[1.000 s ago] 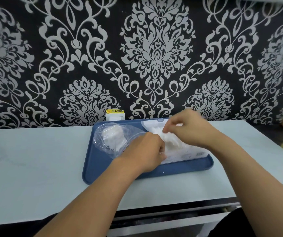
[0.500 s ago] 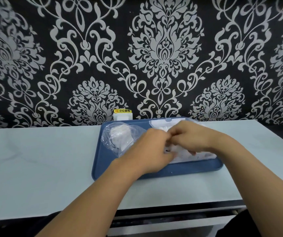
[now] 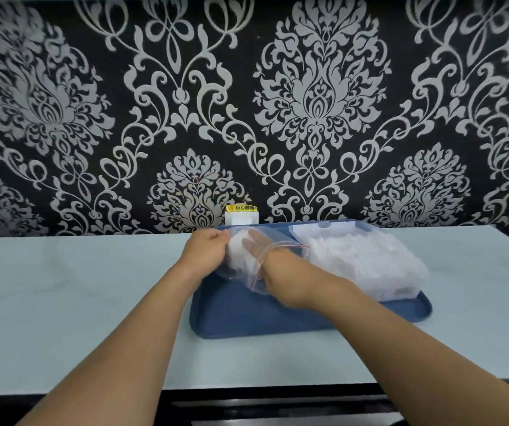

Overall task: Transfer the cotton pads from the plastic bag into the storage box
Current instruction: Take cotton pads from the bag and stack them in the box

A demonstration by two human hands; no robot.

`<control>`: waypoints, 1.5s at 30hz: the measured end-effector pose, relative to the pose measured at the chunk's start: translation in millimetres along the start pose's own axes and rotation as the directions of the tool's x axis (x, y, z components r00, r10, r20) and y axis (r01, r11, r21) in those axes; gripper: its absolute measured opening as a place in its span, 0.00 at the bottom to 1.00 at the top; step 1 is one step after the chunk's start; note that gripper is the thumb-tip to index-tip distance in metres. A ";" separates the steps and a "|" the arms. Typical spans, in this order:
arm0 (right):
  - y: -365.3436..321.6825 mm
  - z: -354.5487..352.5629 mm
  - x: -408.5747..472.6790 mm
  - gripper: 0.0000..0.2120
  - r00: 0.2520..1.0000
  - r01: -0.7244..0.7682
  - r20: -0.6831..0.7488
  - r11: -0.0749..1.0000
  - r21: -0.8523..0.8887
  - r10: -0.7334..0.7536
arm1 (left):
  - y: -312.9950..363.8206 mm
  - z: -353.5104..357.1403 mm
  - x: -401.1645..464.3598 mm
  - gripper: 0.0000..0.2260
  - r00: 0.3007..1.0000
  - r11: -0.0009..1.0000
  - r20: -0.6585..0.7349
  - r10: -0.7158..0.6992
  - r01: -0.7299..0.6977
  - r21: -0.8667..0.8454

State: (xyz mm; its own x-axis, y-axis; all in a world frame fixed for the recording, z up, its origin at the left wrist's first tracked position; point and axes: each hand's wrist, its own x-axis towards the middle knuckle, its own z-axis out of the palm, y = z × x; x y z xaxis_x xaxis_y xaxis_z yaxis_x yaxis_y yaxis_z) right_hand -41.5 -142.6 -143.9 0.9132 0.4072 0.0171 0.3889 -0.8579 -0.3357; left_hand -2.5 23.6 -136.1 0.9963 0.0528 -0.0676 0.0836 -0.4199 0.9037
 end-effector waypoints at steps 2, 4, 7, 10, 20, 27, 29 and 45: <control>1.4 -2.5 -0.4 0.32 0.998 0.044 -0.052 0.998 0.034 -0.043 | -0.2 0.5 -0.3 0.13 1.000 1.000 0.018 -0.024 0.024 -0.020; 0.1 -7.1 -3.8 0.28 0.986 0.083 -0.146 0.996 0.014 -0.080 | 0.4 2.3 -1.8 0.11 0.999 0.999 0.040 -0.035 0.036 -0.012; 1.5 -8.7 -1.4 0.22 0.966 0.092 -0.240 0.995 -0.043 -0.099 | 4.5 5.3 -2.6 0.10 0.994 0.997 0.090 -0.058 0.063 -0.054; 4.9 -9.2 3.9 0.16 0.971 0.022 -0.232 0.993 -0.115 -0.049 | 6.2 7.7 -1.0 0.09 0.993 0.995 0.101 -0.056 0.064 -0.071; -37.6 -45.7 -14.2 0.15 0.982 0.179 0.007 0.930 -0.321 -0.187 | 6.9 11.2 -4.2 0.12 0.996 0.997 0.065 -0.061 0.064 -0.038; -12.8 -27.8 -19.9 0.12 0.986 0.044 -0.151 0.981 -0.187 -0.073 | 5.7 11.0 -3.6 0.12 0.999 0.994 -0.010 -0.048 0.047 -0.103; -8.5 -27.2 -21.5 0.14 0.983 0.027 -0.177 0.986 -0.167 -0.057 | 5.3 12.5 -1.3 0.12 0.999 0.994 -0.020 -0.035 0.033 -0.103; 3.0 -31.7 -23.8 0.14 0.928 0.147 -0.364 0.975 0.168 -0.077 | 1.5 12.4 -0.4 0.16 0.975 0.975 0.196 -0.104 0.139 -0.173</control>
State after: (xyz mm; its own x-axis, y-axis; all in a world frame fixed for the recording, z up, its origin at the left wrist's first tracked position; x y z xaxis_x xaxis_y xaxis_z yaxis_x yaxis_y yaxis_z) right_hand -58.2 -164.8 -115.5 0.8621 0.3301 0.3845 0.4926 -0.7237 -0.4833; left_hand -2.6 11.7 -139.9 0.9665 -0.0825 -0.2430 0.2166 -0.2452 0.9450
